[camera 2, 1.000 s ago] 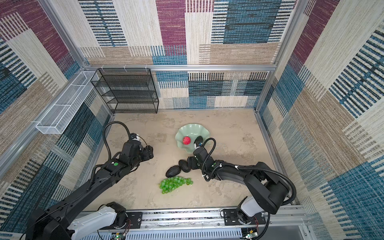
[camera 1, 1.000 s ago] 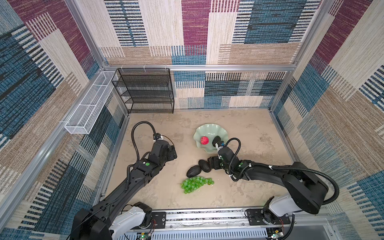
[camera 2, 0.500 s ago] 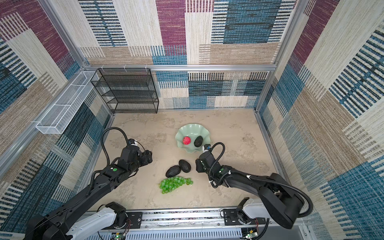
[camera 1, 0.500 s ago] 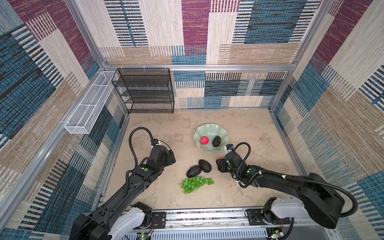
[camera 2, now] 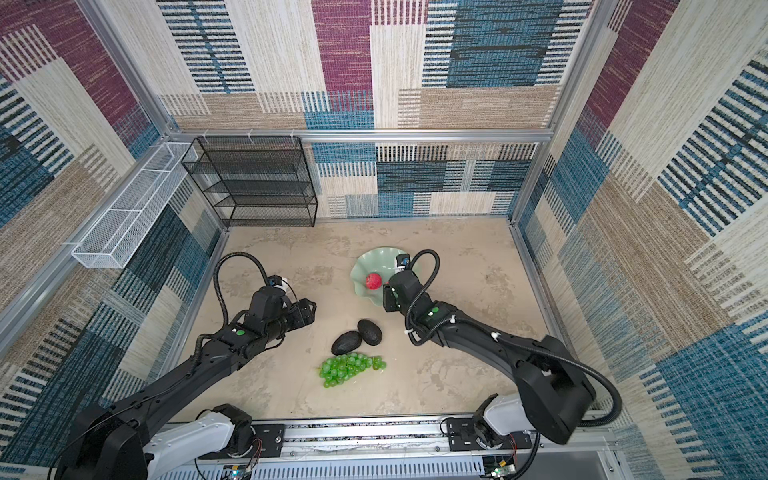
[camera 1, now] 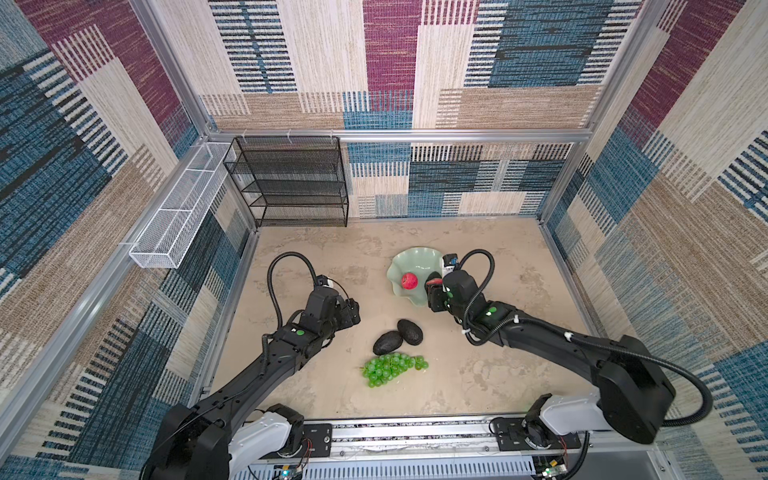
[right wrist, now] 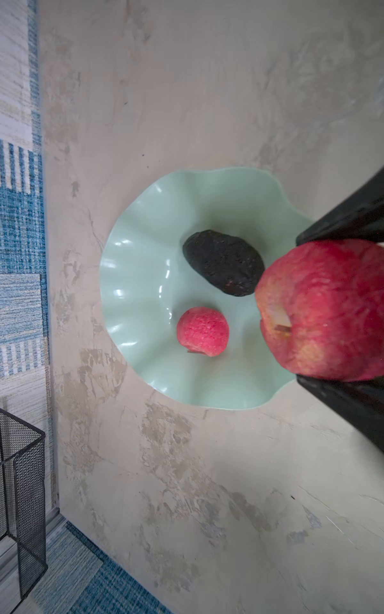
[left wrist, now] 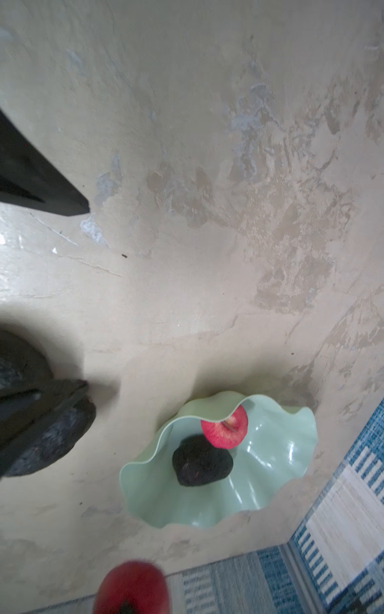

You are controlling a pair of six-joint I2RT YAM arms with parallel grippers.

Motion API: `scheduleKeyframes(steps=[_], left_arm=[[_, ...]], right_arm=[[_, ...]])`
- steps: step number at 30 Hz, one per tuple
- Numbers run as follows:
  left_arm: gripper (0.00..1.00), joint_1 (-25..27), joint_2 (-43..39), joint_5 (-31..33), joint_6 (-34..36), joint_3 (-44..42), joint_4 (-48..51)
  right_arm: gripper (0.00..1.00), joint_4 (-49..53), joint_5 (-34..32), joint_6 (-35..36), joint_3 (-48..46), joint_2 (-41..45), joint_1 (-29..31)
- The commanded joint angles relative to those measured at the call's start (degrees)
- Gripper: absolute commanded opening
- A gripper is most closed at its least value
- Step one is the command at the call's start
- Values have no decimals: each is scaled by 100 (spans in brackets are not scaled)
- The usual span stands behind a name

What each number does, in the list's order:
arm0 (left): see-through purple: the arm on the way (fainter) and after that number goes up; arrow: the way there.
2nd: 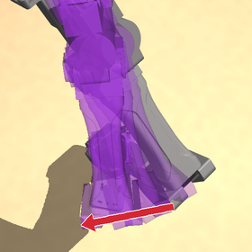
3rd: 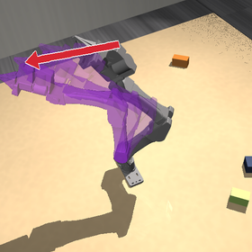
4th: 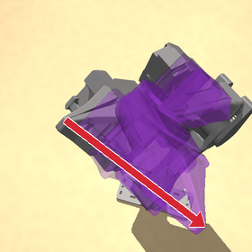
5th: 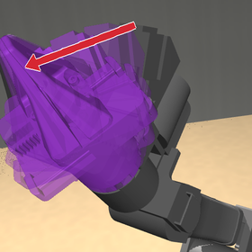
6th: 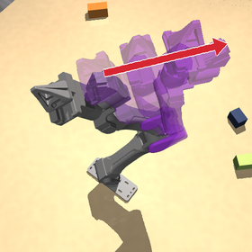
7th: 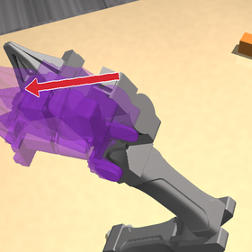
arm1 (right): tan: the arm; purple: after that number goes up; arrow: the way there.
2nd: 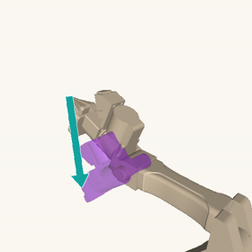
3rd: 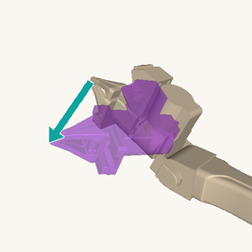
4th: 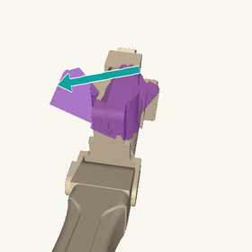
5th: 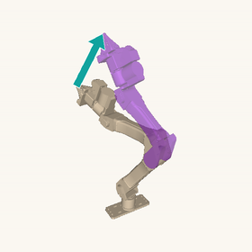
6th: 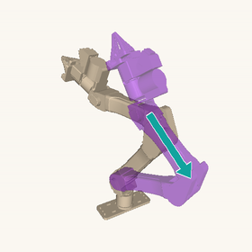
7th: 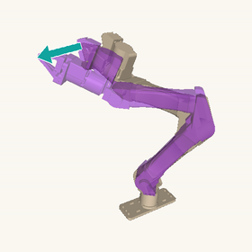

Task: Place and organize the fake fruits in the fruit bowl
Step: 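Place the large red apple in the bowl with right gripper while left reaches avocados, then grasp an avocado with the left gripper and place it in the bowl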

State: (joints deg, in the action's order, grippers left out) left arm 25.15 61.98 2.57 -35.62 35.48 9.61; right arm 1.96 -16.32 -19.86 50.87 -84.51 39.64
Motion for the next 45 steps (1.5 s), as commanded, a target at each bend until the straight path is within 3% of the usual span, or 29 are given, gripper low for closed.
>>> scheduleKeyframes(steps=[1, 8, 15, 25, 39, 41, 45], left_arm=[[80, -3, -153, -622, 429, 37, -34], [78, 50, -309, -1104, 678, -52, 190], [76, 476, 329, -1198, 768, 94, 265], [74, 1261, 1535, -1013, 897, 599, 268], [71, 1796, 2328, -804, 1162, 877, 648], [67, 1800, 2422, -747, 1183, 890, 716], [47, 1807, 2496, -412, 1084, 955, 909]], right_arm=[[58, -231, 428, 444, 434, -775, -86], [62, -367, 647, 493, 792, -1656, -162], [79, -269, 753, 432, 959, -1788, -307], [93, -284, 745, 439, 595, -109, -562], [94, -119, 509, 193, -327, 1185, -654], [94, -147, 498, 208, -341, 1224, -667], [94, -169, 464, 238, -320, 1251, -674]])
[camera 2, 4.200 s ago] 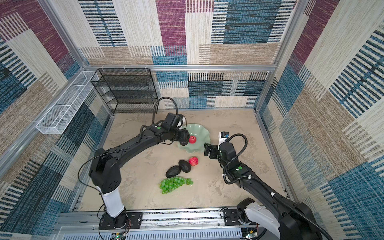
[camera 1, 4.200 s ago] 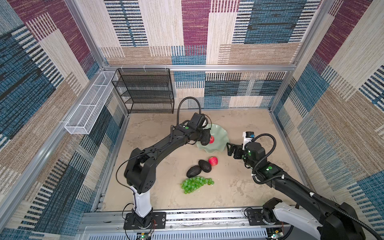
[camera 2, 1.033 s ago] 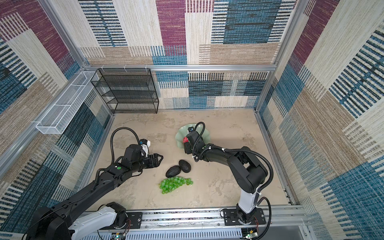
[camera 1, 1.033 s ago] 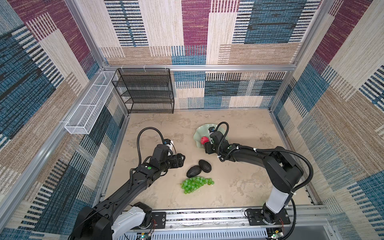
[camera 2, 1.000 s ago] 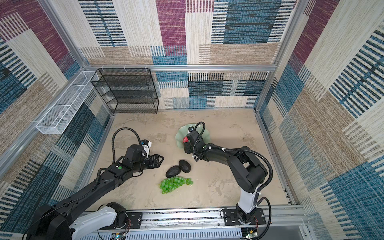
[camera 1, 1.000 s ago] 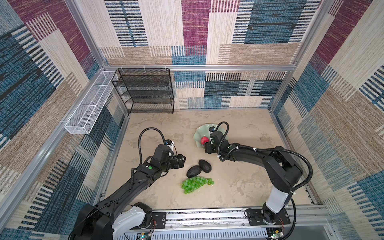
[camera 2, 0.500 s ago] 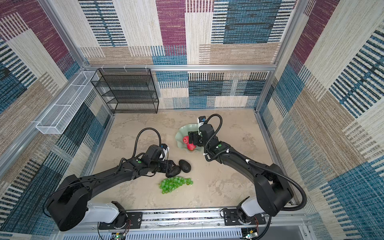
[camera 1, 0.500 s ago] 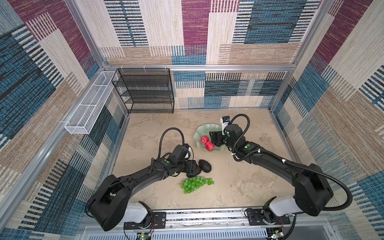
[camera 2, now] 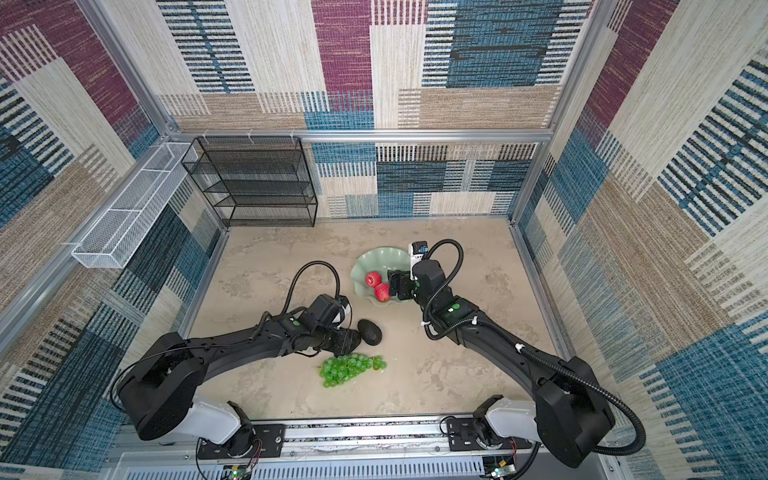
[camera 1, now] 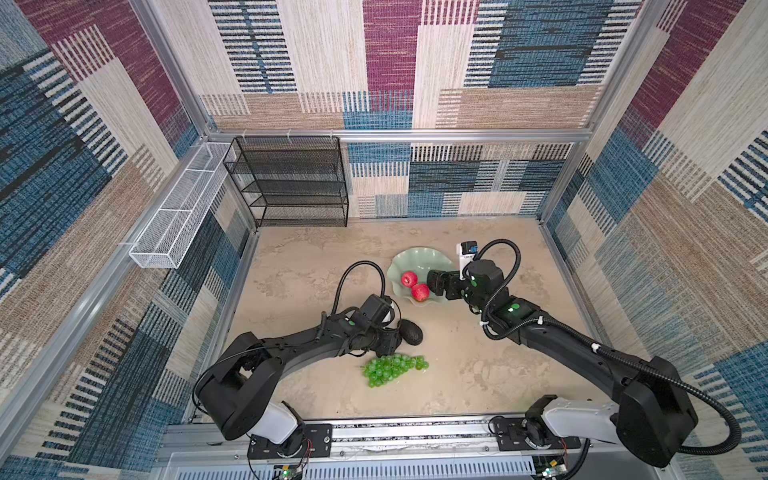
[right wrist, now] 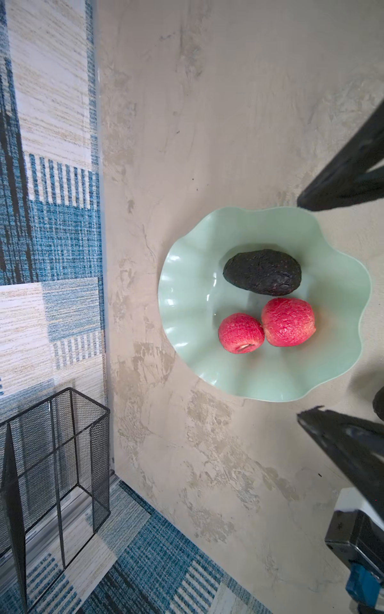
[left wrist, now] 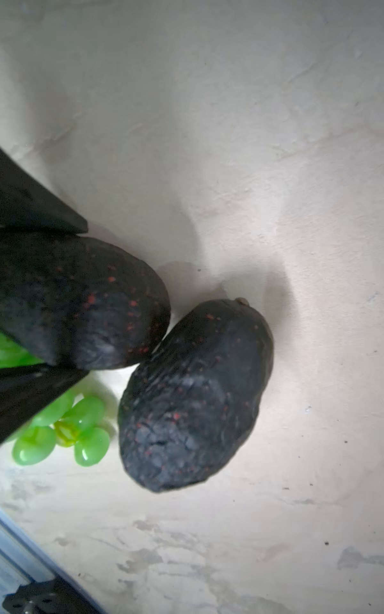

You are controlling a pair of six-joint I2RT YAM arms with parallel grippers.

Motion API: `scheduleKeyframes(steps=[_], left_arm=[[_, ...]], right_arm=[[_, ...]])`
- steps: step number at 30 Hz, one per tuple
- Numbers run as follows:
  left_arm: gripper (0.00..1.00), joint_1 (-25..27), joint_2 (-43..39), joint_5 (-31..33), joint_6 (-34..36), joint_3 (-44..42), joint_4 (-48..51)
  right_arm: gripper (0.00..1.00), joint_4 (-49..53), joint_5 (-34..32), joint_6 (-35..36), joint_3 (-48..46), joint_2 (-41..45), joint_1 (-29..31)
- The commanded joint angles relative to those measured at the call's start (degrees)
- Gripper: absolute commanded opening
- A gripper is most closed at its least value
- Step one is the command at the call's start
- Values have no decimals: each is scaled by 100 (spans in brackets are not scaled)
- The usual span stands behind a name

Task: Place and organize the fake fruits in the fruit bowl
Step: 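Grasp an avocado with the left gripper and place it in the bowl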

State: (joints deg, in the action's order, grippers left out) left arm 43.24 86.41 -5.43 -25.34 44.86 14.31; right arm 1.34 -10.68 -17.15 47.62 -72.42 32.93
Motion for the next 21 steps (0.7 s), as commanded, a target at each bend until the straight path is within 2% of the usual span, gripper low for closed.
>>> scheduleKeyframes(steps=[1, 8, 12, 15, 21], left_arm=[[46, -4, 7, 451, 43, 21, 488], [45, -22, -894, 951, 418, 263, 776], [46, -77, -880, 1079, 1006, 898, 690], [46, -127, -269, 1147, 1594, 1886, 789], [47, -274, 1677, 947, 2491, 4174, 865]], right_arm=[[94, -116, -93, -20, 0, 52, -11], [94, -168, -71, -76, -155, 214, -22], [94, -213, -28, -168, -308, 353, -23], [94, -176, -78, -251, -444, 544, -23], [94, 90, -149, -464, -872, 1292, -23]])
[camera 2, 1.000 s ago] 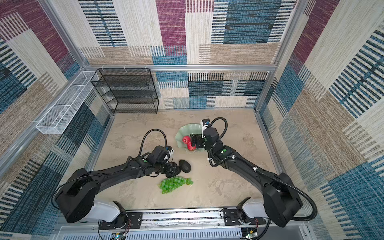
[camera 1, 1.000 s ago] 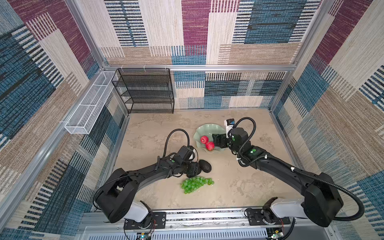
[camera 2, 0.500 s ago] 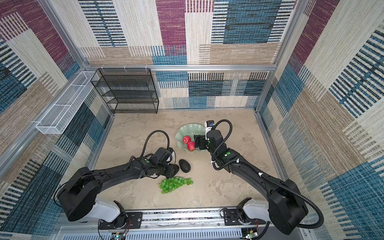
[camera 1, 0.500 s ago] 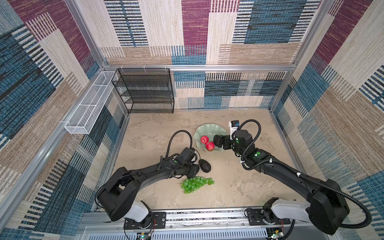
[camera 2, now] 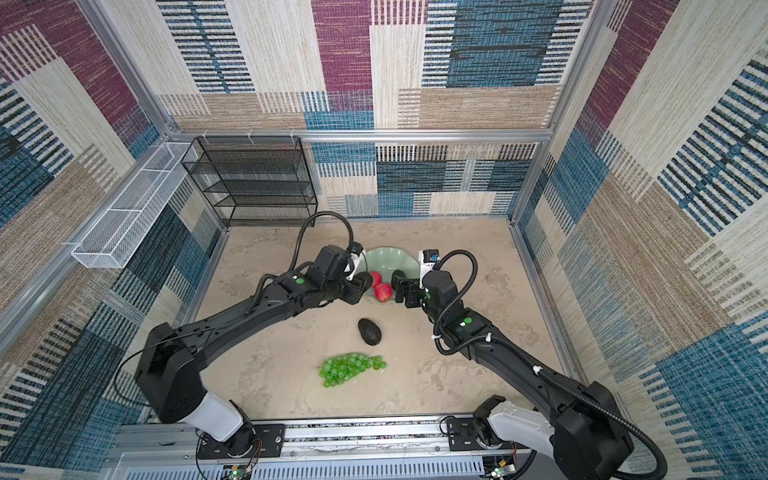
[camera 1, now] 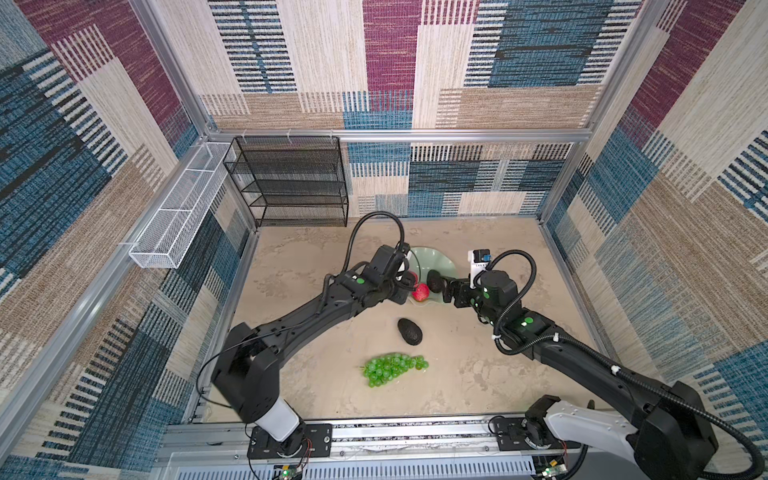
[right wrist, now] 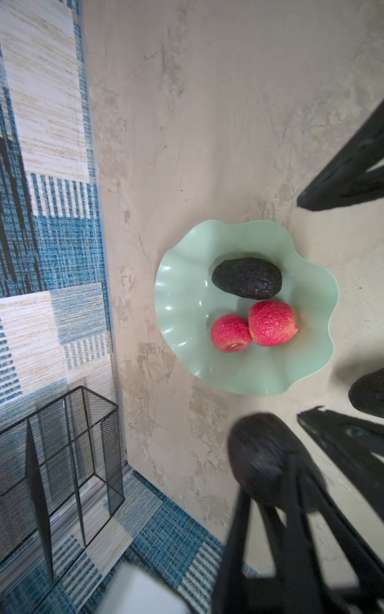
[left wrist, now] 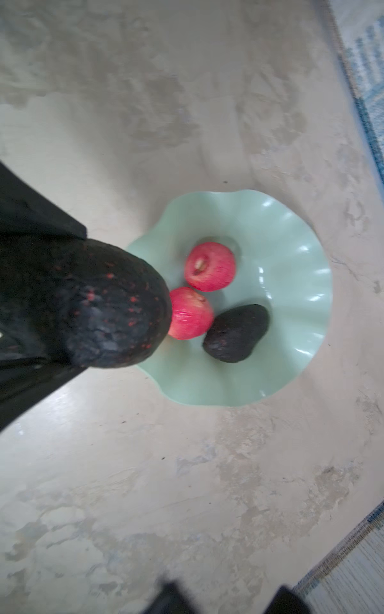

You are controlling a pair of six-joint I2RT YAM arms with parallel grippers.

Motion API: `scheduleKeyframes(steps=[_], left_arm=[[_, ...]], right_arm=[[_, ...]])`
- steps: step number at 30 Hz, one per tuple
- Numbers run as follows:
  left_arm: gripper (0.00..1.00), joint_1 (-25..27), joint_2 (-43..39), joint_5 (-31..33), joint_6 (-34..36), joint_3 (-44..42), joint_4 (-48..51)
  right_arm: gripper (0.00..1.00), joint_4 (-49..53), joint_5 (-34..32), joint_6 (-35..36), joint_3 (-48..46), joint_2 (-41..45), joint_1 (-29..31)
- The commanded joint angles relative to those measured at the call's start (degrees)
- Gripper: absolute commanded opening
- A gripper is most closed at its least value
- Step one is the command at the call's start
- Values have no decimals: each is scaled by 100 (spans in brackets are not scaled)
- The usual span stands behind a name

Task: Place and organize the fake fruits in the fruit bowl
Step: 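Grasp an avocado with the left gripper and place it in the bowl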

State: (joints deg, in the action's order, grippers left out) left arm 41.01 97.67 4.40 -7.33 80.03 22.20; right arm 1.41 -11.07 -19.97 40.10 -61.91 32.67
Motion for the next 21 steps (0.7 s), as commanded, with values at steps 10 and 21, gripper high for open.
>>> scheduleKeyframes(steps=[10, 21], left_arm=[[47, -207, 3341, 5, 1166, 3964, 930], [48, -243, 4047, -88, 741, 4274, 951]], right_arm=[[94, 720, -248, -554, -738, 1471, 3], [94, 569, -220, -544, -753, 1308, -2]])
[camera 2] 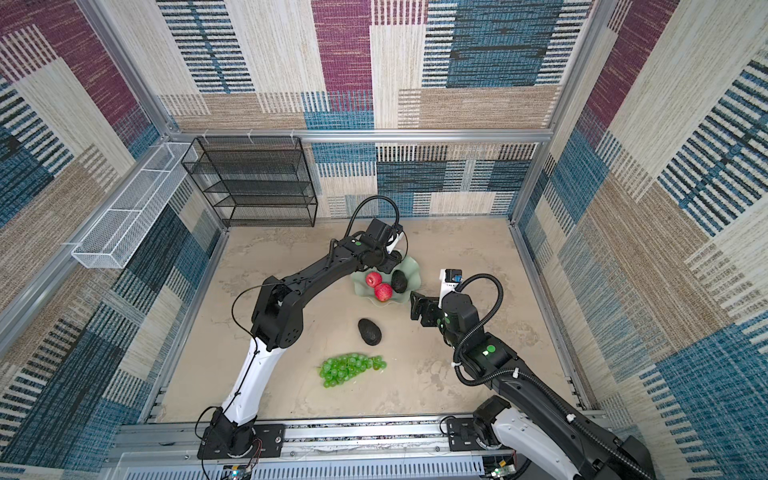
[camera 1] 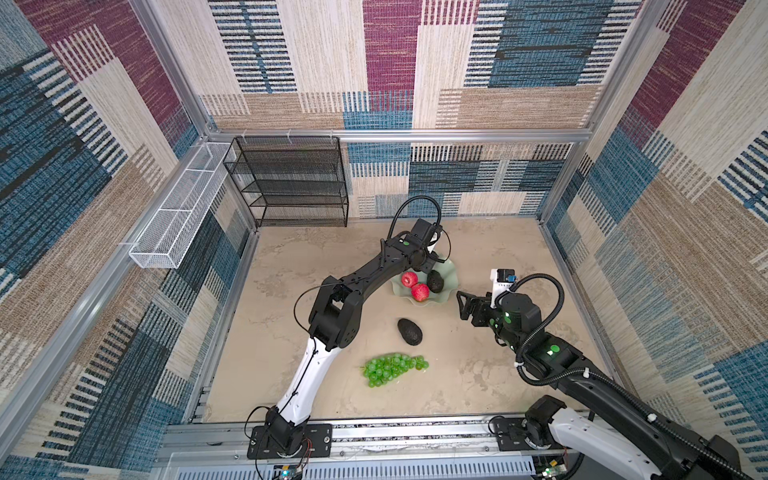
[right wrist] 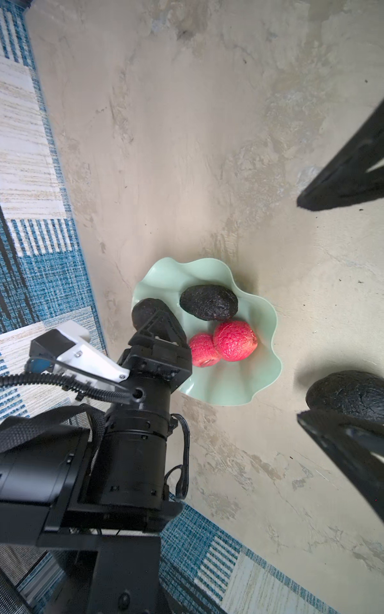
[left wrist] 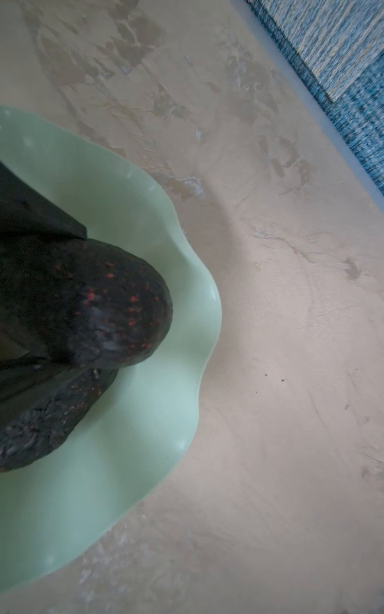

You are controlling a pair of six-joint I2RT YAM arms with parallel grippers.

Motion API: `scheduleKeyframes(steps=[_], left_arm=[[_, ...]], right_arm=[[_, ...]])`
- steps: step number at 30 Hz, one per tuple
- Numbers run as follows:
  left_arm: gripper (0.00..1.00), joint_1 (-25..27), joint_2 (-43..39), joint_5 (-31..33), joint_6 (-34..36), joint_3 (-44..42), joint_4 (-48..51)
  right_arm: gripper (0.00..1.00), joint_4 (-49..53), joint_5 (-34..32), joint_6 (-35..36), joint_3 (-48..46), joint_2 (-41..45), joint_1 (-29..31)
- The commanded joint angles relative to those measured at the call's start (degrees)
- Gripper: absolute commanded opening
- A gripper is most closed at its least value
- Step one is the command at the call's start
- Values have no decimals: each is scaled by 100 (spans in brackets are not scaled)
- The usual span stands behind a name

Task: Place and organize the fake fruits in the fruit bowl
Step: 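Grasp an avocado with the left gripper and place it in the bowl, then place the last avocado in the bowl with right gripper while left withdraws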

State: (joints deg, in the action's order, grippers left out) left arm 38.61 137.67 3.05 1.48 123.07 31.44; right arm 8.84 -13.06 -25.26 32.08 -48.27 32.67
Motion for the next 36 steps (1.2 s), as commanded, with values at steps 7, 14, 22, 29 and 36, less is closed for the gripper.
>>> scheduleKeyframes(steps=[7, 14, 22, 29, 36], left_arm=[[63, -22, -159, -81, -400, -234, 74], [73, -215, -1311, -25, -999, -814, -355], [76, -808, -4080, 299, -2024, -3613, -2185], [79, -1411, -6571, 819, -3093, -7064, -2950], [79, -1637, -8396, 877, -3725, -8817, -1882]], right_arm=[[94, -293, -15, 234, 128, -360, 3], [90, -375, 669, 712, 424, -1012, 93], [87, -437, 954, 923, 571, -1712, 847], [86, -728, 1133, 750, 783, -2799, 1511], [84, -1023, 888, 523, 1107, -3854, 1682]])
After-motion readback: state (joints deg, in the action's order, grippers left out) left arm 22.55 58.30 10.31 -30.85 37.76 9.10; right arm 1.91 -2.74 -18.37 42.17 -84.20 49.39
